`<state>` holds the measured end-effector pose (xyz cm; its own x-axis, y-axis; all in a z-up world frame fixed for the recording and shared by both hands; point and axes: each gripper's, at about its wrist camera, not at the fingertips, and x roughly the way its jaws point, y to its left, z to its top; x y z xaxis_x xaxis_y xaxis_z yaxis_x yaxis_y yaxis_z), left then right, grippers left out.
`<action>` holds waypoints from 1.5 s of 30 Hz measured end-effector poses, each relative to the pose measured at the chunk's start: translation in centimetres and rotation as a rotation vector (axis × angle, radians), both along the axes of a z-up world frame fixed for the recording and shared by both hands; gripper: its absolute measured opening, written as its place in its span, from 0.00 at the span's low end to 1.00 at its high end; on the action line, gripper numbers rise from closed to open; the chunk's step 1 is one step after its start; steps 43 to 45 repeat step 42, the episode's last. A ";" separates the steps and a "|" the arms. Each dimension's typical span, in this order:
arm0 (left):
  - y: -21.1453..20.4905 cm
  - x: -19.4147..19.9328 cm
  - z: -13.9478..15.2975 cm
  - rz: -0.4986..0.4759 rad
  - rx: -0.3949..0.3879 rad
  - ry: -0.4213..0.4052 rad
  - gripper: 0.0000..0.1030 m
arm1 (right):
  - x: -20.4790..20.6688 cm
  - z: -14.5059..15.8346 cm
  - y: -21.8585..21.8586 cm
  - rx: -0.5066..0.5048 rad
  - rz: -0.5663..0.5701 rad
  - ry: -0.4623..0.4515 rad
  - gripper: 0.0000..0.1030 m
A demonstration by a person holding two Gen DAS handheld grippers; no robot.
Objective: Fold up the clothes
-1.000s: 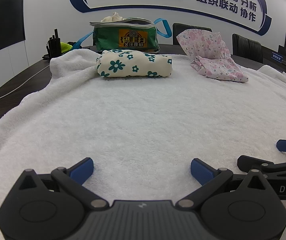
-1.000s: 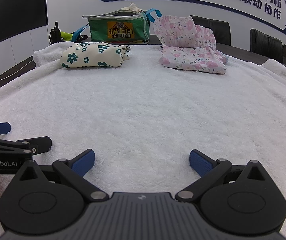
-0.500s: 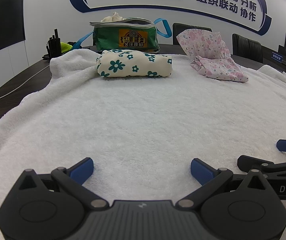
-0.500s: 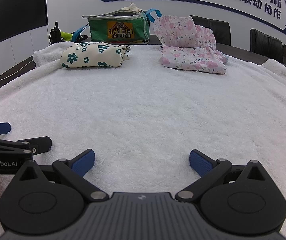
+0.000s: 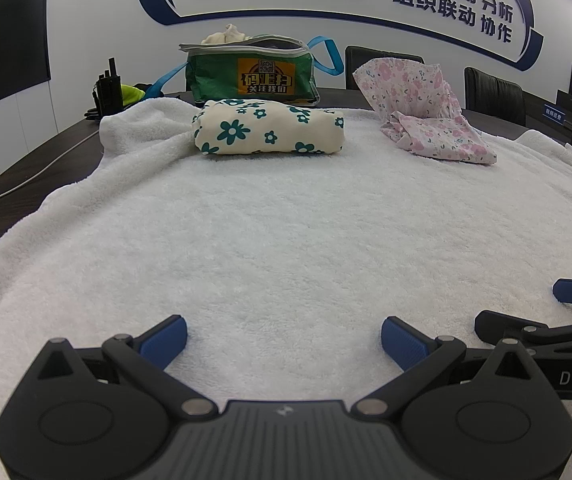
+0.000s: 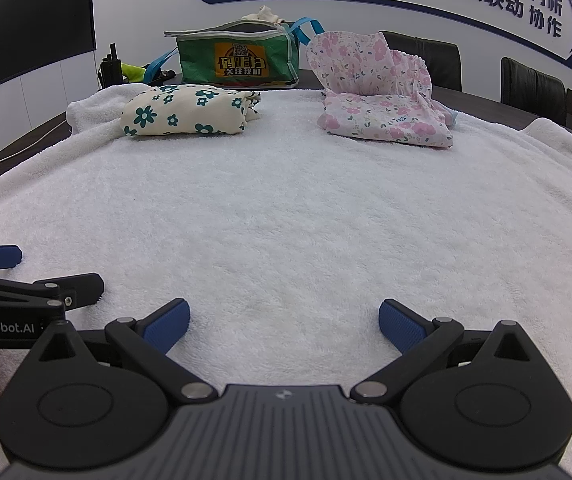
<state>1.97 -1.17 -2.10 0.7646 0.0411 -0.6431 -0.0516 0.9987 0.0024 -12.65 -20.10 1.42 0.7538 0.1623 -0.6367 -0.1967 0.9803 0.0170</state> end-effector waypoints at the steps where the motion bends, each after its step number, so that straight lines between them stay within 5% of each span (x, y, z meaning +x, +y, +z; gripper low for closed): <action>1: 0.0 0.0 0.0 0.000 0.000 0.000 1.00 | 1.3 -0.2 0.0 0.000 0.000 0.000 0.99; 29: 0.0 0.0 0.0 0.000 0.000 0.000 1.00 | -0.6 0.1 -0.1 0.000 -0.001 0.000 0.99; 31: 0.0 0.0 0.0 0.000 0.000 0.000 1.00 | 2.5 -0.2 0.0 0.000 -0.002 0.000 0.99; 45: 0.0 0.0 0.0 0.000 0.000 0.000 1.00 | 1.6 -0.1 0.0 0.001 -0.002 -0.001 0.99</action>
